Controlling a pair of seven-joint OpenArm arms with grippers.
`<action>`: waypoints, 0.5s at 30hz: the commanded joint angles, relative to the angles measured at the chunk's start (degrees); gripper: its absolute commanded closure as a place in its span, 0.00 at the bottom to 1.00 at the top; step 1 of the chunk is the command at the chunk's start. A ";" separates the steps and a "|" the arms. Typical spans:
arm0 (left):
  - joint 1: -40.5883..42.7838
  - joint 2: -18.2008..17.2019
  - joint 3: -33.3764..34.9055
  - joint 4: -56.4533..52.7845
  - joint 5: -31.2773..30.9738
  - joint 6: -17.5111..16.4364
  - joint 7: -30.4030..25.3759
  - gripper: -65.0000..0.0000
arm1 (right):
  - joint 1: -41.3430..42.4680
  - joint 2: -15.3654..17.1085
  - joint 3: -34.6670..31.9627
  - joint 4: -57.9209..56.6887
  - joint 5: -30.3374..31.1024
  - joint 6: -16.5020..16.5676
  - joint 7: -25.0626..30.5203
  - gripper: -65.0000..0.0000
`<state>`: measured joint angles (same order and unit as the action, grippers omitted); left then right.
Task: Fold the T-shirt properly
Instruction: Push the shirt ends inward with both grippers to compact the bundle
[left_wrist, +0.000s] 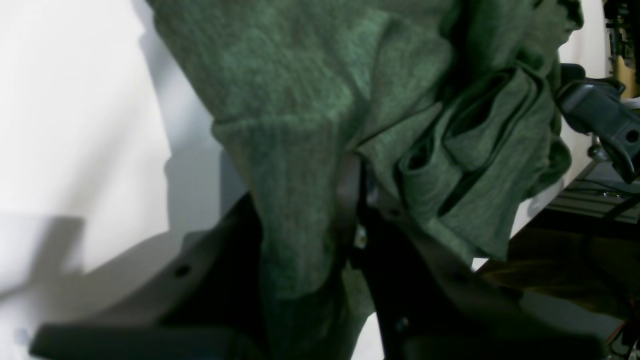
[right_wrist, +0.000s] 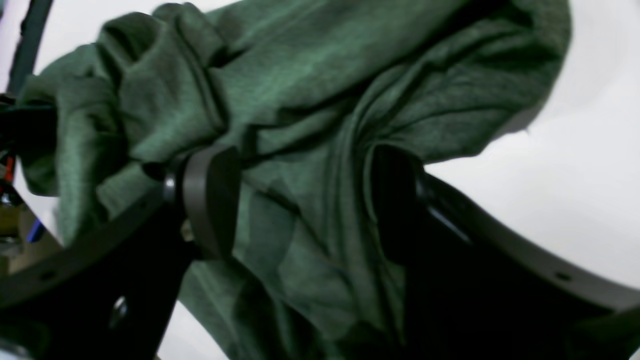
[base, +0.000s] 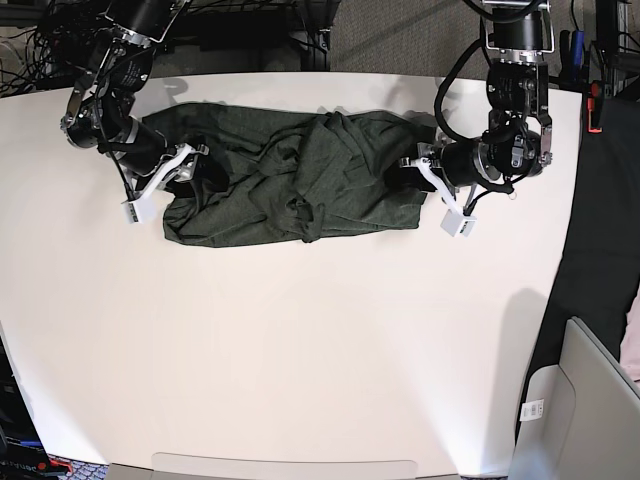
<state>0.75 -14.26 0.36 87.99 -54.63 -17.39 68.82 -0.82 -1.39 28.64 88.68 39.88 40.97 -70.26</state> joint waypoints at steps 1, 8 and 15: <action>-0.89 -0.38 -0.05 0.85 -1.32 -0.24 -0.20 0.96 | -0.89 -0.94 -0.56 -0.90 -4.58 -0.97 -6.18 0.35; -0.89 -0.38 -0.05 1.03 -1.32 -0.24 -0.20 0.96 | -0.46 -3.75 -0.91 -0.99 -4.67 -0.97 -6.18 0.49; -0.89 -0.38 -0.14 1.11 -1.32 -0.24 -0.20 0.96 | 0.25 -2.70 0.15 -0.55 -3.17 -0.97 -6.18 0.98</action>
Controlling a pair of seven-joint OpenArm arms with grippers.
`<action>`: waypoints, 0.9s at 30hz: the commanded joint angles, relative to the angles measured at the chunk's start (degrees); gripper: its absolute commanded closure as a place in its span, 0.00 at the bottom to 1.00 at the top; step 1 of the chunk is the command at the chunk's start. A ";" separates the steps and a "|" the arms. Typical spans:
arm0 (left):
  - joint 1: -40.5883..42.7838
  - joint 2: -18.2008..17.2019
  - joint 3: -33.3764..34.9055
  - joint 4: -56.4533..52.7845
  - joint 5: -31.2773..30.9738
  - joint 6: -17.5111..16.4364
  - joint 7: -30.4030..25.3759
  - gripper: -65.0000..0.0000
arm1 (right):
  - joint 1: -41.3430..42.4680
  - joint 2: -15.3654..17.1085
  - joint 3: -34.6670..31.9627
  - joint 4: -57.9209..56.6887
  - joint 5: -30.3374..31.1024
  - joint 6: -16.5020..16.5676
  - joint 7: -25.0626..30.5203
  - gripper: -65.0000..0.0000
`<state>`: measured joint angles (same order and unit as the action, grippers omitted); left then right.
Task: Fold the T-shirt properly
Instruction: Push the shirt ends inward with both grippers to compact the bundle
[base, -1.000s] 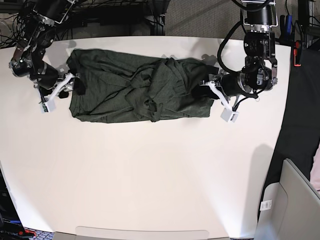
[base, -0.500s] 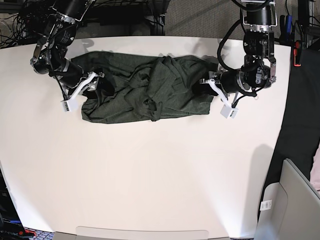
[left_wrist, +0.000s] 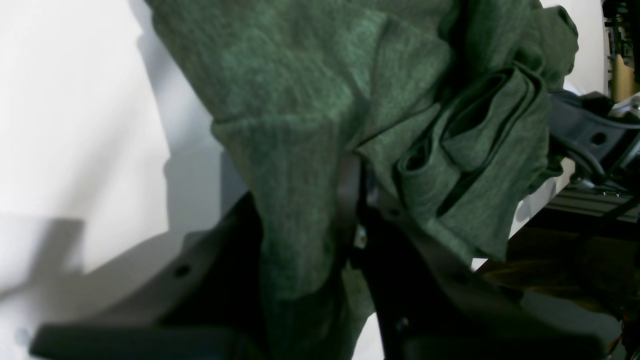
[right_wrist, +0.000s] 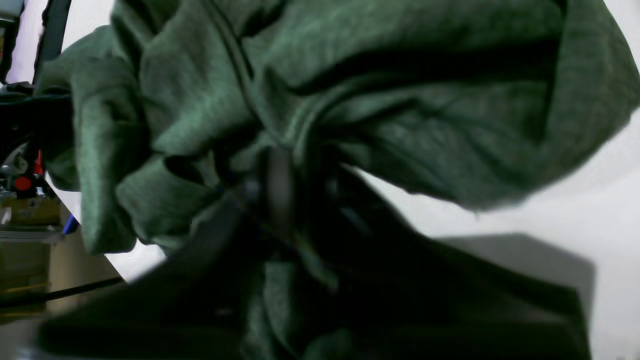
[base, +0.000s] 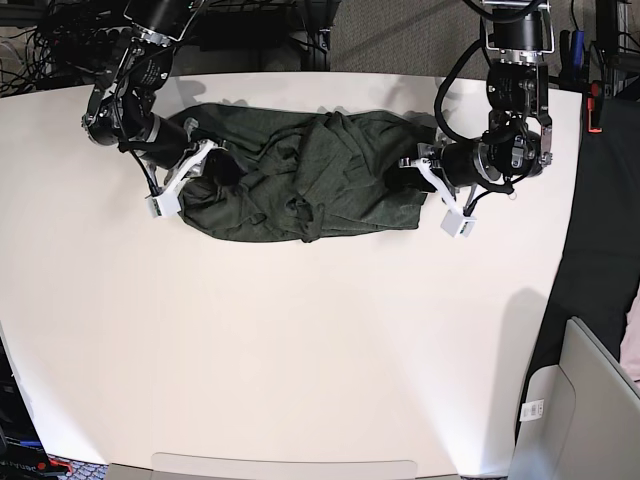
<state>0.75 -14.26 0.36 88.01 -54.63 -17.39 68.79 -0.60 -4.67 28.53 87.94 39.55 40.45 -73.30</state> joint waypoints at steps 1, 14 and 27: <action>-0.89 -0.38 -0.14 1.09 -1.32 -0.24 -0.18 0.96 | 0.12 1.11 0.87 0.19 -1.70 -0.45 -3.14 1.00; -0.71 1.91 -0.05 0.92 -1.41 -0.24 -0.18 0.96 | 0.73 4.18 3.77 4.23 15.53 -0.45 -3.58 0.98; 0.61 4.46 -0.05 -1.90 -1.06 -0.24 -3.78 0.96 | 5.39 -3.99 -8.71 7.58 15.61 -0.45 -6.70 0.98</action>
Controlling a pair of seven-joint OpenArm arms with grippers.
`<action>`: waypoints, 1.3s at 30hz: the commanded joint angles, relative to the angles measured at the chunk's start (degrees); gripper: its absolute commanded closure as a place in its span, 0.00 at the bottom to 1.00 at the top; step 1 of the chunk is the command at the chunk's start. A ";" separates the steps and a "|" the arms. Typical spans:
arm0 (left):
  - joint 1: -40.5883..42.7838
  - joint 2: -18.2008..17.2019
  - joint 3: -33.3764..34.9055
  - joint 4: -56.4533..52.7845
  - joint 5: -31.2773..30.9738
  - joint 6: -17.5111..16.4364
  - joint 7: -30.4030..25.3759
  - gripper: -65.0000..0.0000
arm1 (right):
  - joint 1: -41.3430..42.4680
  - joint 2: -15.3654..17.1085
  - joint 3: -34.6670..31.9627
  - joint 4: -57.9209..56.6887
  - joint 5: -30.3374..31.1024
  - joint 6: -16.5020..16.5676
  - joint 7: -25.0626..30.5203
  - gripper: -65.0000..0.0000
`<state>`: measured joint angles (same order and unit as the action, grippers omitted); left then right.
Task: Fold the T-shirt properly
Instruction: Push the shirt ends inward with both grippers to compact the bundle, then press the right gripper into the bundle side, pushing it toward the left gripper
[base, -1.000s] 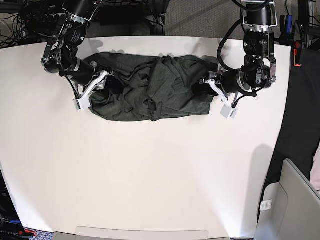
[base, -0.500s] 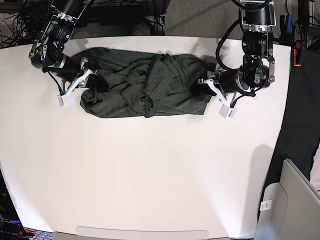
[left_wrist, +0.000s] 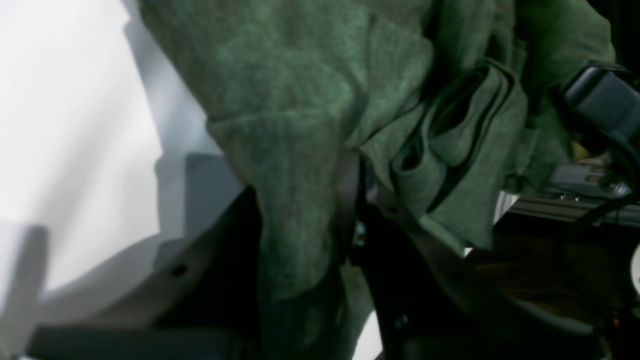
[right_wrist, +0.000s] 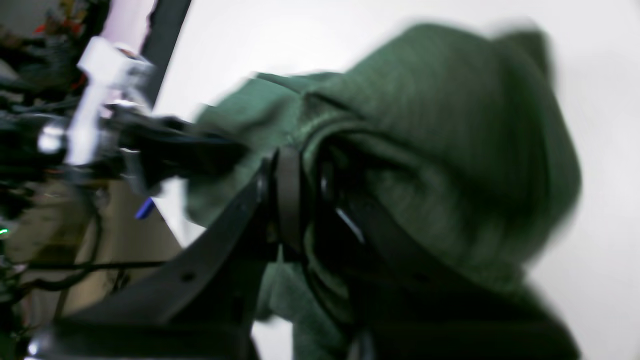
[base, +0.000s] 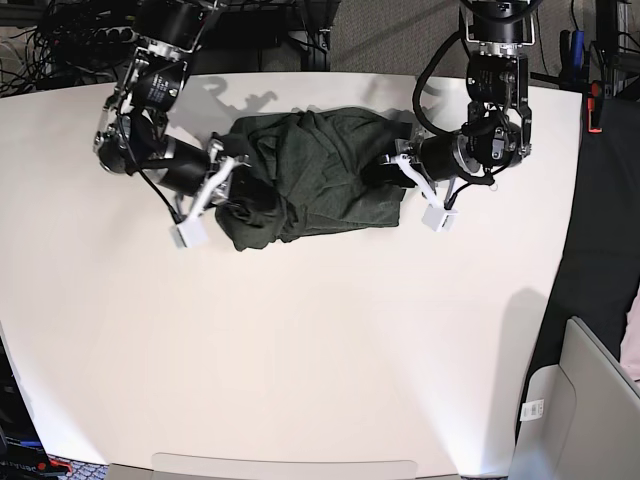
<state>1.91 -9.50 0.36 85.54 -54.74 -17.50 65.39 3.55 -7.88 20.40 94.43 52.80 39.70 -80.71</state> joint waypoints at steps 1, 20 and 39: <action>-0.55 -0.31 -0.05 -0.13 -0.95 -0.13 -0.73 0.96 | 1.59 -1.12 -1.46 1.08 2.37 0.30 0.71 0.98; -0.55 1.19 1.27 -3.56 -0.95 -0.13 -2.57 0.96 | 12.40 -1.12 -20.36 -7.88 -0.53 0.30 0.71 0.98; -0.55 0.93 0.65 -3.21 -1.13 -0.13 -2.57 0.91 | 15.57 -1.12 -29.59 -15.27 -10.47 0.30 2.25 0.87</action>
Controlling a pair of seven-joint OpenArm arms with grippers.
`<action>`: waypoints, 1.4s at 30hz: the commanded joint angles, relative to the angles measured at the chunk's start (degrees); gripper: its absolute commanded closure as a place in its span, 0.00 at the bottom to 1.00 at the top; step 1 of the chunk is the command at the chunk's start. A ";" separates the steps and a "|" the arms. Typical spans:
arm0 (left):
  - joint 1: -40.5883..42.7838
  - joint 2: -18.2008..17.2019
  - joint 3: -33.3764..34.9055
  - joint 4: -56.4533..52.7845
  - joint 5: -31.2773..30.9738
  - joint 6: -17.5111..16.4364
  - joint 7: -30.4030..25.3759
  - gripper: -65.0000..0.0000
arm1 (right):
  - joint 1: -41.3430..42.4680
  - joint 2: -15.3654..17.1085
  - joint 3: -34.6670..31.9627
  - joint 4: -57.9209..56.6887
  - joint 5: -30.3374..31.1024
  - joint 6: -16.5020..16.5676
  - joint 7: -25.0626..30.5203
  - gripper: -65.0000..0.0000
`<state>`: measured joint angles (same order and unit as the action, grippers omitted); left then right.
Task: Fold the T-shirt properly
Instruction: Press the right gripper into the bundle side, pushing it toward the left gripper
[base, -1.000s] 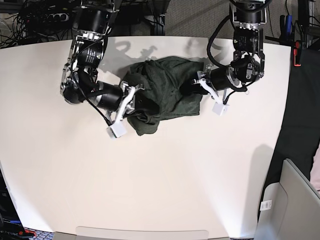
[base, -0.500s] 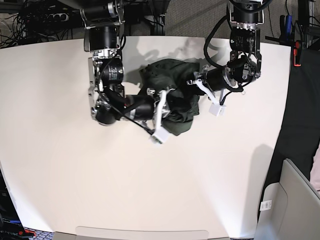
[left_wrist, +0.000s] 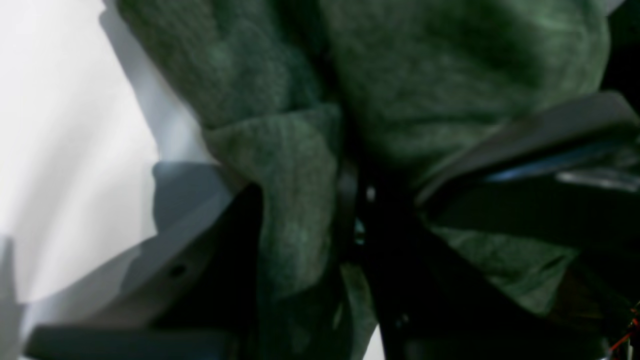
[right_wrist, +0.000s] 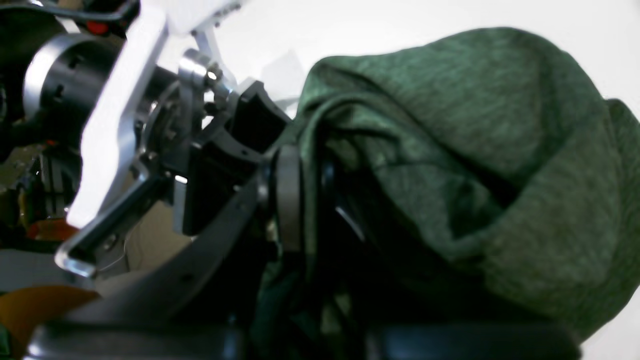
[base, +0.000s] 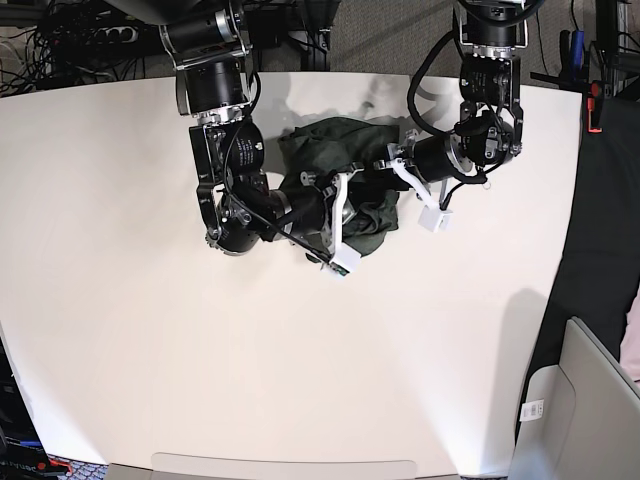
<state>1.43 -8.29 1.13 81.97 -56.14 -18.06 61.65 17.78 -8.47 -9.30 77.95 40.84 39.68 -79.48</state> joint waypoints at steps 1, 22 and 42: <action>-0.07 -0.28 -0.11 0.36 0.27 0.44 1.08 0.91 | 1.34 -0.53 0.20 1.65 1.67 0.32 1.02 0.81; -0.16 -4.58 -3.28 2.90 0.27 0.53 -1.21 0.91 | -2.79 5.88 8.29 12.29 8.61 0.32 0.58 0.48; 0.63 -2.30 -7.50 2.99 0.10 0.70 -1.12 0.62 | -5.43 9.57 12.16 16.68 4.92 0.32 -0.52 0.48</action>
<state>2.44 -10.15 -6.11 84.01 -56.14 -17.58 60.97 11.11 1.28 2.87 93.47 44.34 39.70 -80.82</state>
